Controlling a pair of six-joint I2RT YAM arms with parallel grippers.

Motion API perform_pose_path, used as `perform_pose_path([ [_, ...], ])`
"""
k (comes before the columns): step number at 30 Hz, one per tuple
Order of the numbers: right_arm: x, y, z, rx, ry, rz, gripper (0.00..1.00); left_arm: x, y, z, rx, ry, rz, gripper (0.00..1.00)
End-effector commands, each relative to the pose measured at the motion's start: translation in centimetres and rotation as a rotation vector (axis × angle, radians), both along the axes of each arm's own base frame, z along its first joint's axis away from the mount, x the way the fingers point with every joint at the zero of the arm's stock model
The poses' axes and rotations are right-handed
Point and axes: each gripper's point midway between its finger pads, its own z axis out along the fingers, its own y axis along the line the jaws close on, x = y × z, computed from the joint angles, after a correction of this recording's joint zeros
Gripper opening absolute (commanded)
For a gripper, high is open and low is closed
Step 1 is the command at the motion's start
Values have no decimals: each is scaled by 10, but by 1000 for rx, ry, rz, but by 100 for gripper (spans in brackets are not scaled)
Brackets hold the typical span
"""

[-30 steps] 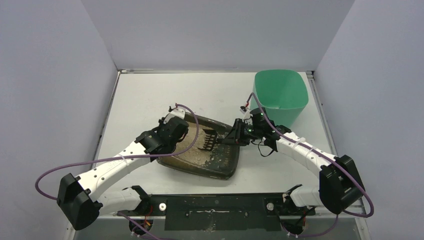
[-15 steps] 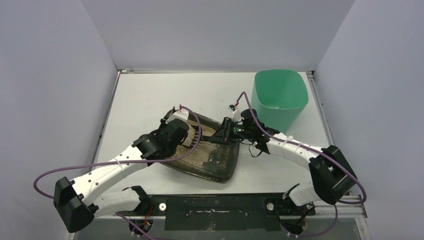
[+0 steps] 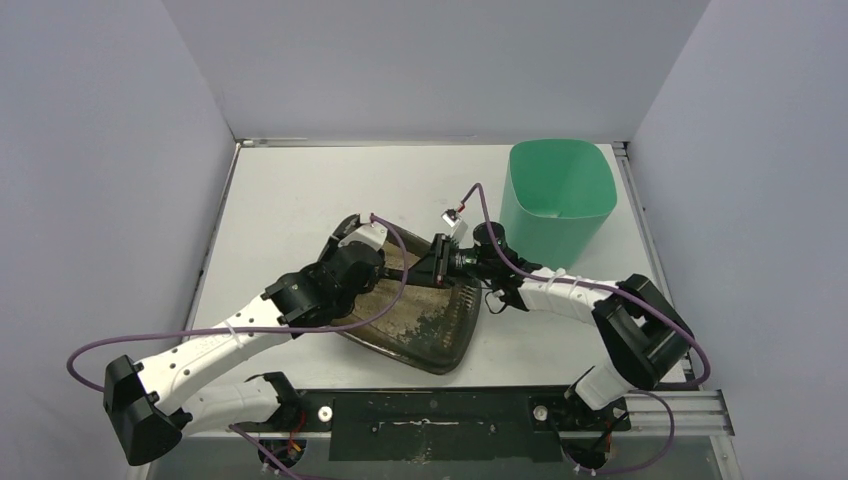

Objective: Clean the litter box

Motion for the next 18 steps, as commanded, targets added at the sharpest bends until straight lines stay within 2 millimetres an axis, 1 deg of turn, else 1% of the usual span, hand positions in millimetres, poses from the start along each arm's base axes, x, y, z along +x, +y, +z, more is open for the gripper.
perform_pose_path([
  [1,-12,24,28,124,-100,99,0,17,-49,93,-382,-250,-68,0],
  [2,-5,19,27,124,-97,49,0,17,-48,91,-377,-246,-63,0],
  [3,-6,16,22,138,-91,19,0,17,-47,89,-379,-247,-53,0],
  [4,-10,21,30,180,-106,38,0,17,-46,85,-372,-244,-47,0],
  [5,-17,27,32,195,-104,88,0,17,-45,83,-369,-242,-39,0],
  [6,-24,29,30,192,-92,138,0,17,-44,81,-364,-241,-24,0],
  [8,-17,20,23,182,-79,85,0,18,-40,75,-350,-237,7,0],
  [9,-16,16,24,191,-86,67,0,19,-38,71,-343,-235,19,0],
  [13,-22,14,30,204,-94,105,0,20,-35,59,-332,-221,55,0],
  [18,-25,2,23,177,-86,90,0,23,-31,49,-337,-207,83,0],
])
